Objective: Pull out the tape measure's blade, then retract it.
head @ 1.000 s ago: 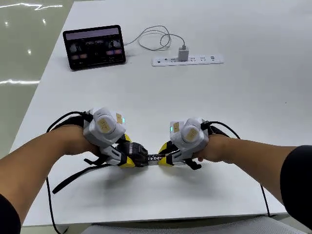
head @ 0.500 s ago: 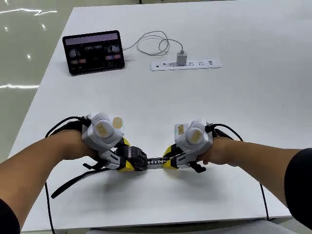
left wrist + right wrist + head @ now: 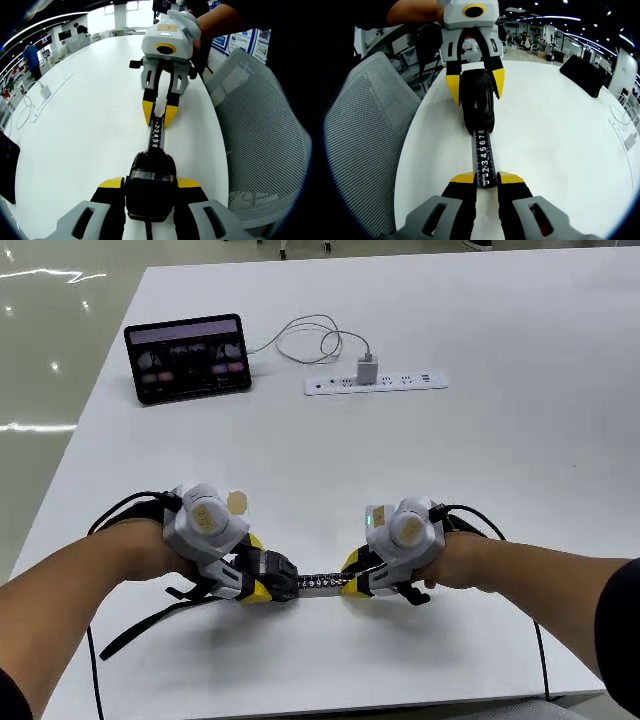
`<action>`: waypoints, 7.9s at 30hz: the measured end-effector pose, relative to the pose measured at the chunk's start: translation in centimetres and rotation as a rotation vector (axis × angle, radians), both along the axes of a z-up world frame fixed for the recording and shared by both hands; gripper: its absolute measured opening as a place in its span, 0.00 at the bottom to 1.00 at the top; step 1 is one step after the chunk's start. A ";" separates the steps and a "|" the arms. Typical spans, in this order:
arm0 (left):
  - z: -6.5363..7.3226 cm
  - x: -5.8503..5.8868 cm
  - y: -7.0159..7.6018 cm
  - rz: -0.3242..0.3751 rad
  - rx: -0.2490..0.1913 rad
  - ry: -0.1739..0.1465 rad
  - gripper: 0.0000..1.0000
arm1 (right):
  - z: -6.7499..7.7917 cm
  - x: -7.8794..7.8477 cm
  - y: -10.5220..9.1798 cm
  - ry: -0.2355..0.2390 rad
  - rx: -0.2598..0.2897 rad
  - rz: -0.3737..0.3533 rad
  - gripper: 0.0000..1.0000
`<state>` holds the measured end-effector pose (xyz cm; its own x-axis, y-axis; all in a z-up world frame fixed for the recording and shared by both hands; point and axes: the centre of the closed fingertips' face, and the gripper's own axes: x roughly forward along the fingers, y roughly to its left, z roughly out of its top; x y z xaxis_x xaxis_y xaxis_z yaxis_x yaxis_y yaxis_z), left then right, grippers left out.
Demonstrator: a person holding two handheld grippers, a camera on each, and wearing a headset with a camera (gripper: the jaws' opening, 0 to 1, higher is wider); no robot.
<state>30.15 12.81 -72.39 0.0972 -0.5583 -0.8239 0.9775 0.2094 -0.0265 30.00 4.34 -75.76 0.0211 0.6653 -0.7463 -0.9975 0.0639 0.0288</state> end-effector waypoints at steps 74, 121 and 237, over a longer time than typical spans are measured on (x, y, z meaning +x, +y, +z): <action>0.0 0.0 -0.1 0.016 -0.016 -0.008 0.33 | 0.1 0.4 -7.0 0.013 -0.022 -0.038 0.10; 0.0 0.0 -0.2 0.021 -0.021 -0.010 0.33 | 0.0 0.6 -11.9 0.036 -0.045 -0.079 0.11; 0.2 1.2 1.1 0.083 0.036 -0.028 0.79 | 0.0 0.5 -16.6 0.001 -0.198 -0.062 0.37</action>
<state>31.33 13.86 -72.19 0.1657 -0.5174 -0.8395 0.9568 0.2904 0.0098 30.46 -12.26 -75.74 0.0572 0.5028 -0.8625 -0.9915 0.1300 0.0101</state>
